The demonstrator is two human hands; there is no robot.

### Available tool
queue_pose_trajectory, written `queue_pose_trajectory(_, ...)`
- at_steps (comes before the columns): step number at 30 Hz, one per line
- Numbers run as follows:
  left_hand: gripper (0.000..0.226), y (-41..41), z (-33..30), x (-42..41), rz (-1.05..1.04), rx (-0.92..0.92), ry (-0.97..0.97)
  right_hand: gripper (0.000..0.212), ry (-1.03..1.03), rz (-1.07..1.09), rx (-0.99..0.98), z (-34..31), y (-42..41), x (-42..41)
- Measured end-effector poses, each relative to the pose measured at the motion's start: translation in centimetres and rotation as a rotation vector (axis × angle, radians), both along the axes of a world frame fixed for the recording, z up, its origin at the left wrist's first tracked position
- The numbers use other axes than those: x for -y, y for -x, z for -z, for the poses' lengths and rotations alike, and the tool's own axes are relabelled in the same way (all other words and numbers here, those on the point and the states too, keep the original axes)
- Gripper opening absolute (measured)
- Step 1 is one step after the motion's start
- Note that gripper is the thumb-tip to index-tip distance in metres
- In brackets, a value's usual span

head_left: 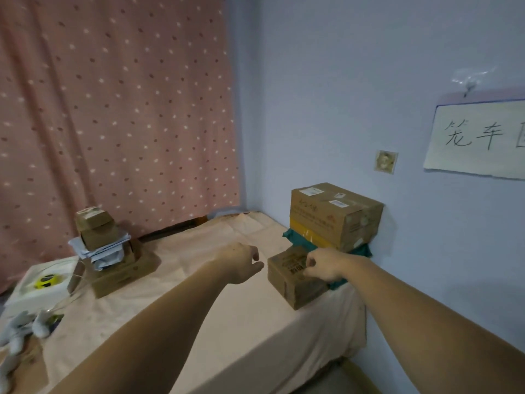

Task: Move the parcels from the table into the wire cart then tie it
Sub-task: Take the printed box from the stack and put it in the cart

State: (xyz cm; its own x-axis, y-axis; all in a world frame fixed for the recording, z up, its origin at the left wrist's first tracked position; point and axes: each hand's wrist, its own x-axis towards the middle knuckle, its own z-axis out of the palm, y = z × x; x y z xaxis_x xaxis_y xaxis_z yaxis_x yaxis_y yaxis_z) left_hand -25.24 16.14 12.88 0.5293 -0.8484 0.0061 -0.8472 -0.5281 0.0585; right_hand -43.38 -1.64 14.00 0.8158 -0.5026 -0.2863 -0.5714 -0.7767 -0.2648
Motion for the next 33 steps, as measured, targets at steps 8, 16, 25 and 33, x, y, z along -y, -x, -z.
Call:
queue_pose_trajectory(8,0.055,-7.5,3.1,9.8,0.107,-0.011,-0.061,0.03,-0.069,0.113,-0.051,3.7,-6.1,8.3)
queue_pose_trajectory(16,0.048,-12.8,6.6,18.9,0.185,-0.004,-0.137,0.035,-0.161,0.178,-0.102,7.7,-10.6,15.4)
queue_pose_trajectory(25,0.047,-17.4,13.4,26.4,0.26,-0.108,-0.256,0.033,-0.229,0.284,-0.14,13.6,-14.6,22.1)
queue_pose_trajectory(33,0.031,-23.3,21.9,33.0,0.134,-0.154,-0.287,0.031,-0.27,0.571,-0.114,23.5,-17.0,26.3)
